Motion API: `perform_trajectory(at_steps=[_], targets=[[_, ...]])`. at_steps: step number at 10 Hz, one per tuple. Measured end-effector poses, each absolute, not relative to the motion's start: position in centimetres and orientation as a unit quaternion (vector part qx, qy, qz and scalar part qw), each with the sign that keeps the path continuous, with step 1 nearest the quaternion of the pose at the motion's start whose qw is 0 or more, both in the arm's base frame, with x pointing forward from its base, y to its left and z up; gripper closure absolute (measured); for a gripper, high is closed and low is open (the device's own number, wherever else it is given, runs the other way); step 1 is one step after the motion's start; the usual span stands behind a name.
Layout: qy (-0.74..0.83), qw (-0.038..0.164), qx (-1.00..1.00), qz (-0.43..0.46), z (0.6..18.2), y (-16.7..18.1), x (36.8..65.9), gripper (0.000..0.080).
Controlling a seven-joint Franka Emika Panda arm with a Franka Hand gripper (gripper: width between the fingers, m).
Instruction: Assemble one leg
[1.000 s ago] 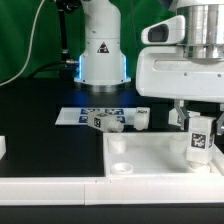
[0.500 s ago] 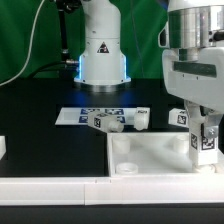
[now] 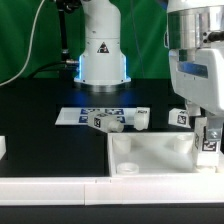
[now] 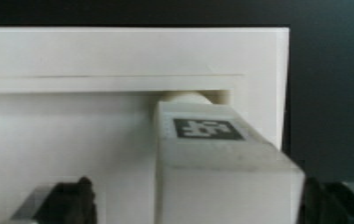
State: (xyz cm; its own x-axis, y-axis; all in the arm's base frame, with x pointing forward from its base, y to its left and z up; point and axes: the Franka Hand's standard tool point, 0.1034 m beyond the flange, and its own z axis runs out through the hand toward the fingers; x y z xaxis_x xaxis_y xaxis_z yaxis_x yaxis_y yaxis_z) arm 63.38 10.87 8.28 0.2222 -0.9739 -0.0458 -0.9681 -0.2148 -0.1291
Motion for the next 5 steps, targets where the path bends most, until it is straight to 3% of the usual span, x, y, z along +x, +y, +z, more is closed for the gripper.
perform_trajectory(at_steps=[1,5], targets=[[0.531,0.047,-0.846,-0.018,8.66,11.47,63.64,0.0167],[0.412,0.041,-0.91,-0.025,8.6,11.5,63.69,0.015]])
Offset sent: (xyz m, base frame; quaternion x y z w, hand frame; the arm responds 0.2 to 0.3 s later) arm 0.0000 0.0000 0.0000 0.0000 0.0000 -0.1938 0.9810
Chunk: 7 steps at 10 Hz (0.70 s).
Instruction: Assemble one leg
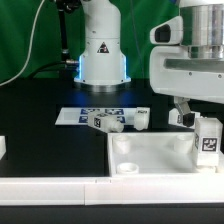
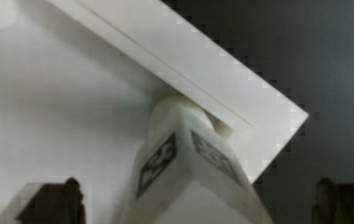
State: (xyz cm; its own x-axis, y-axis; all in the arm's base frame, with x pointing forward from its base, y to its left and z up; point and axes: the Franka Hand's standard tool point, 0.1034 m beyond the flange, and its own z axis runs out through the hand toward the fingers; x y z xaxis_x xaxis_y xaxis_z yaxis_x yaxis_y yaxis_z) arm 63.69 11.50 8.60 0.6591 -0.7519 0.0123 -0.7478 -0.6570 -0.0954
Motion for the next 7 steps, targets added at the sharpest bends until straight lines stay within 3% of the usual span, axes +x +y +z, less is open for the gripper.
perform_trajectory(at_steps=[1,2,5,6,7], targets=[[0.299,0.01,-0.953,-0.038,8.59,11.2,63.66,0.015],[0.206,-0.008,-0.978,-0.043,8.66,11.17,63.77,0.015],[0.186,-0.011,-0.981,-0.043,8.6,11.03,63.82,0.015],[0.185,-0.011,-0.982,-0.043,8.6,11.0,63.82,0.0284],[0.208,-0.009,-0.977,-0.043,8.59,11.05,63.81,0.0284]])
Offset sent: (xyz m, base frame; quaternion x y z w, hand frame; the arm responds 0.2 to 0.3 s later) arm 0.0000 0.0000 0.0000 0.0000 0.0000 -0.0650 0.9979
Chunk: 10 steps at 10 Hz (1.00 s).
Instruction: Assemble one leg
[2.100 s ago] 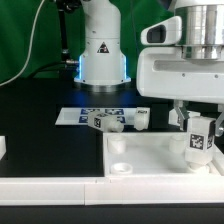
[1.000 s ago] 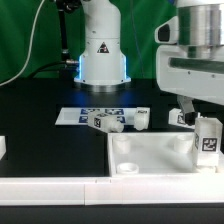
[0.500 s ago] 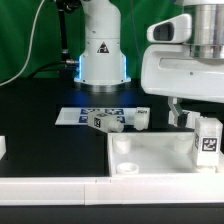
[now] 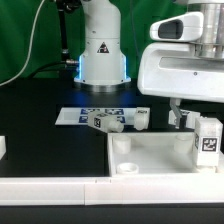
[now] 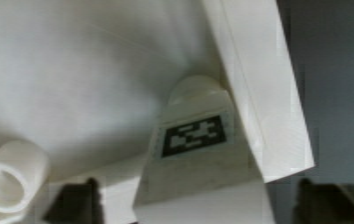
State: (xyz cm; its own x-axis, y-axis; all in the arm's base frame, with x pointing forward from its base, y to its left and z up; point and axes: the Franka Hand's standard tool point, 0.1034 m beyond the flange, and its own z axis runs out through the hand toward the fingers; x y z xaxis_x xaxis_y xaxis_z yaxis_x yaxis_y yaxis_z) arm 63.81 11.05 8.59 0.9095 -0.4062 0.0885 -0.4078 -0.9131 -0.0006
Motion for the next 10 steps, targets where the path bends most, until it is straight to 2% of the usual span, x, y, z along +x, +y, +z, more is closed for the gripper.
perform_trajectory(at_steps=[1,2,7,10], targets=[[-0.253,0.007,0.967,0.044,8.59,11.1,63.8,0.0423],[-0.279,0.006,0.959,0.044,8.59,11.12,63.8,0.0514],[-0.484,-0.008,0.874,0.042,8.61,11.03,63.81,0.0514],[-0.67,-0.044,0.741,0.015,8.44,10.99,63.8,0.0514]])
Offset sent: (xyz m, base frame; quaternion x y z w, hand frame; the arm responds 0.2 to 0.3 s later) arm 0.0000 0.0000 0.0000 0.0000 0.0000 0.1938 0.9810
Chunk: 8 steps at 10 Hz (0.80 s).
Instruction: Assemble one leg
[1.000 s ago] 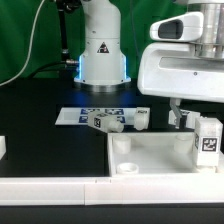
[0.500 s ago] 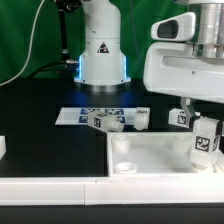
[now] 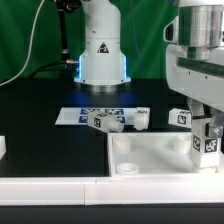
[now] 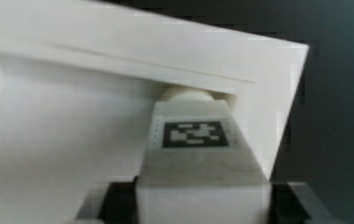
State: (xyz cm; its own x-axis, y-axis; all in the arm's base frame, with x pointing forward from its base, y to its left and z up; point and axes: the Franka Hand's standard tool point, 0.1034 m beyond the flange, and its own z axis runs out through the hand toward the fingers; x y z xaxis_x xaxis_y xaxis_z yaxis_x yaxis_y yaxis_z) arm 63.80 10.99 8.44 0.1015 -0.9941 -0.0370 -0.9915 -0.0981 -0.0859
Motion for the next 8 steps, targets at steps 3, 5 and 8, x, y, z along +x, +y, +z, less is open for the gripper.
perform_trajectory(at_steps=[3,5,8], targets=[[0.752,0.075,-0.655,-0.002,8.35,10.98,63.78,0.0512],[0.666,0.053,-0.744,-0.003,8.59,11.39,63.61,0.0283],[0.501,0.042,-0.864,-0.001,8.51,11.83,63.47,0.0159]])
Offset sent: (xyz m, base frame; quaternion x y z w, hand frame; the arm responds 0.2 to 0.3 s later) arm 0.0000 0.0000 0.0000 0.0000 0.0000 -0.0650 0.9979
